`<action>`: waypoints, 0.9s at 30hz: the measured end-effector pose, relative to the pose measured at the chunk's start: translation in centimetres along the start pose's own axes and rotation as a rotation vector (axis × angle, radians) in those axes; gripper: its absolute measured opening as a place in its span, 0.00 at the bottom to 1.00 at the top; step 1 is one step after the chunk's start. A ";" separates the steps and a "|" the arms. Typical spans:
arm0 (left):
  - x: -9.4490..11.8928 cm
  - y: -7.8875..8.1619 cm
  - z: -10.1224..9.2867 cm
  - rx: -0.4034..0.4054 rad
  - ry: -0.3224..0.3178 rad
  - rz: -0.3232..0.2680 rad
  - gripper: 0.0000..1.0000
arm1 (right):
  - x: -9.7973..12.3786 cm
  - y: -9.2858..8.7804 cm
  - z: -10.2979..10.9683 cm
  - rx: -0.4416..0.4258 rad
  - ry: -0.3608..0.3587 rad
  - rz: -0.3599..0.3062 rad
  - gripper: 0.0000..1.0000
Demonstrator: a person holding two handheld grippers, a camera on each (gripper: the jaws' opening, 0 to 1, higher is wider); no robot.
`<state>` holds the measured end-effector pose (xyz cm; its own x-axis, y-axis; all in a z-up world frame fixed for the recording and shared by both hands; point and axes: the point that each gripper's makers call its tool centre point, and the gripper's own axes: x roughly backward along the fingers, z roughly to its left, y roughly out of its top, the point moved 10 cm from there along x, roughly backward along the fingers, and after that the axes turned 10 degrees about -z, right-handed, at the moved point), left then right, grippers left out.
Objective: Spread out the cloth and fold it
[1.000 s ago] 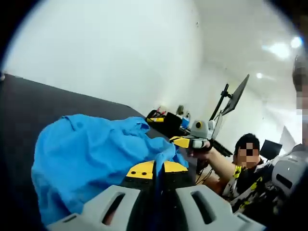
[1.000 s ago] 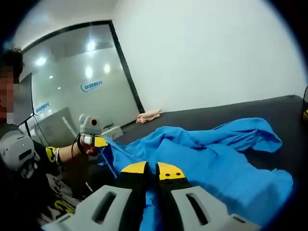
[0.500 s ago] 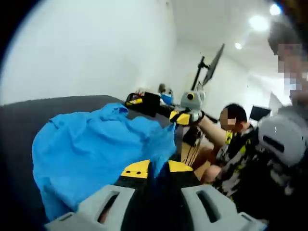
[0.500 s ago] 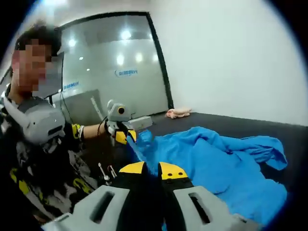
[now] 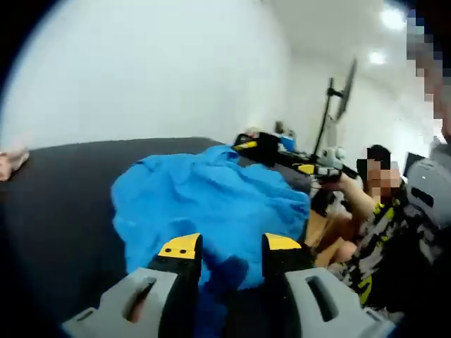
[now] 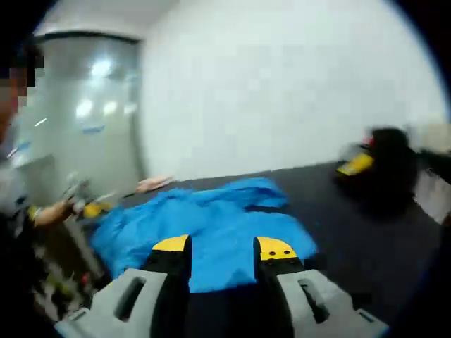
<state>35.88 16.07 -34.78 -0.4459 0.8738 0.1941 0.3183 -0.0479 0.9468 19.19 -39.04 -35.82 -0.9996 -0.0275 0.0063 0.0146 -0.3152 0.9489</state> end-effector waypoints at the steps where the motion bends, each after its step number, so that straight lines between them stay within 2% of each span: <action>1: 0.1 -0.4 1.0 0.003 0.049 0.031 0.36 | -0.4 -0.4 -1.0 -0.024 -0.052 0.018 0.32; 2: 0.3 -0.7 1.8 0.033 0.080 0.043 0.38 | -0.7 -0.7 -1.5 -0.024 -0.088 0.033 0.31; 3: 0.7 -0.7 2.9 0.115 0.144 0.024 0.41 | -1.1 -1.1 -1.9 -0.020 -0.114 0.023 0.32; 4: 1.0 -0.8 3.5 0.171 0.175 0.004 0.44 | -1.5 -1.3 -2.0 -0.019 -0.108 0.019 0.32; 5: 1.4 -0.8 4.1 0.202 0.187 -0.019 0.45 | -1.9 -1.6 -2.1 -0.020 -0.119 0.020 0.33; 7: 2.3 -1.2 5.2 0.265 0.196 -0.080 0.39 | -2.8 -2.2 -2.6 -0.032 -0.146 0.055 0.33; 8: 2.4 -1.5 5.5 0.279 0.197 -0.071 0.36 | -2.8 -2.3 -2.4 -0.034 -0.148 0.063 0.33; 9: 2.4 -2.2 5.9 0.296 0.215 -0.030 0.33 | -3.3 -2.7 -2.4 -0.047 -0.164 0.090 0.33; 10: 2.2 -2.9 6.0 0.277 0.218 0.006 0.32 | -3.8 -2.9 -2.3 -0.047 -0.160 0.090 0.33; 11: 1.9 -3.1 5.8 0.276 0.216 0.006 0.28 | -4.1 -2.9 -1.8 -0.012 -0.158 0.076 0.33; 12: 1.5 -3.0 5.6 0.237 0.210 -0.055 0.27 | -4.4 -3.0 -1.7 0.000 -0.161 0.084 0.32; 13: 1.2 -3.1 5.3 0.232 0.197 -0.030 0.26 | -4.7 -3.2 -1.1 0.018 -0.150 0.092 0.28; 15: 0.6 -3.4 4.6 0.152 0.148 0.011 0.15 | -4.9 -3.5 -0.8 0.042 -0.145 0.104 0.20; 17: 0.0 -3.2 4.3 0.046 0.126 0.032 0.09 | -5.0 -3.5 -1.0 0.120 -0.143 0.127 0.06; 18: -0.1 -3.0 4.4 0.047 0.121 0.052 0.05 | -5.1 -3.5 -1.0 0.117 -0.144 0.132 0.03; 19: -0.3 -2.6 4.3 0.074 0.128 0.049 0.04 | -5.2 -3.2 -0.9 0.116 -0.137 0.126 0.02; 20: -0.5 -2.0 4.1 0.094 0.106 0.023 0.03 | -5.0 -2.7 -1.3 0.108 -0.136 0.111 0.02; 22: -1.2 -0.8 3.4 0.103 0.050 -0.041 0.03 | -4.7 -0.9 -1.7 0.075 -0.150 0.016 0.02; 23: -1.3 -0.4 3.3 0.088 0.061 -0.026 0.03 | -4.3 0.2 -2.0 0.080 -0.157 -0.016 0.02; 25: -1.6 0.8 3.1 -0.042 0.065 -0.015 0.03 | -3.7 1.4 -2.3 0.094 -0.162 -0.027 0.02; 27: -1.7 2.5 2.8 -0.073 0.075 -0.058 0.02 | -3.1 2.8 -2.5 0.114 -0.166 -0.045 0.02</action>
<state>39.81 15.80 -33.45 -0.5239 0.8377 0.1545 0.2293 -0.0361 0.9727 22.36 -42.24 -34.00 -0.9895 0.1445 0.0057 -0.0240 -0.2031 0.9789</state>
